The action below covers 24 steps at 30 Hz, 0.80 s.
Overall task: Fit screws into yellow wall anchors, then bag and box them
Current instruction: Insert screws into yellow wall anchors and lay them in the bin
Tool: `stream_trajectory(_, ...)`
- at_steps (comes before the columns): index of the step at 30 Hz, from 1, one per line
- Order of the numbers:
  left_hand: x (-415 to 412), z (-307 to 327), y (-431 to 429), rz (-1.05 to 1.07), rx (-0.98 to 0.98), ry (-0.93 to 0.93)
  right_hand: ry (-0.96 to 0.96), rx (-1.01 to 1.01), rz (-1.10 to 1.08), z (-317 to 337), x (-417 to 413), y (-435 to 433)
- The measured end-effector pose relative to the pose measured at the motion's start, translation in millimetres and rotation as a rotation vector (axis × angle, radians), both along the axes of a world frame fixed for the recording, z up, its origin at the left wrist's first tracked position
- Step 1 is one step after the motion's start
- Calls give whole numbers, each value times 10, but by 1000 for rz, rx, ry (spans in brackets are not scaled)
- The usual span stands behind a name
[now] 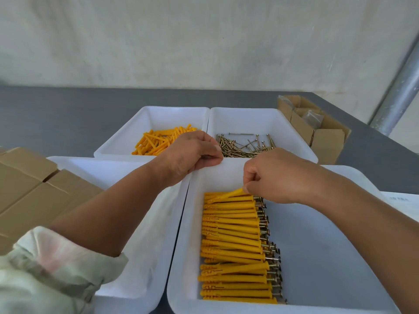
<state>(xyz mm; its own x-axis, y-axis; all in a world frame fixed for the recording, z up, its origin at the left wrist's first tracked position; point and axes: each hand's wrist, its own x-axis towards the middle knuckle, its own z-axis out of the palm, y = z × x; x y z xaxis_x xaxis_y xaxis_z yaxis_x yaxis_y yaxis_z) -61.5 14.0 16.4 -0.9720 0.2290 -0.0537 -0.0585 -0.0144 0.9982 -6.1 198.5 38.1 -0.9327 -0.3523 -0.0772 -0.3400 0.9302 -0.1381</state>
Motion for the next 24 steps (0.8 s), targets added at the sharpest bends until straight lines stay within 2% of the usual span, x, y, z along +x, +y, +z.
stream_trajectory(6,52,17,49,32,-78,36,58,142,37,-158,16,-90)
stream_trajectory(8,84,48,77,36,-191,90,49,163,56,-193,-5,-82)
stream_trajectory(10,126,97,115,15,-460,241,43,136,65,-185,-24,-60)
stream_trajectory(13,273,203,219,-75,-973,543,39,60,70,-125,-63,0)
stream_trajectory(16,429,216,365,-240,-1285,700,67,91,72,-66,-106,103)
stream_trajectory(19,496,109,467,-400,-1446,624,69,149,55,-36,-114,170)
stream_trajectory(24,492,-98,504,-552,-1579,445,-31,257,98,-161,-128,115)
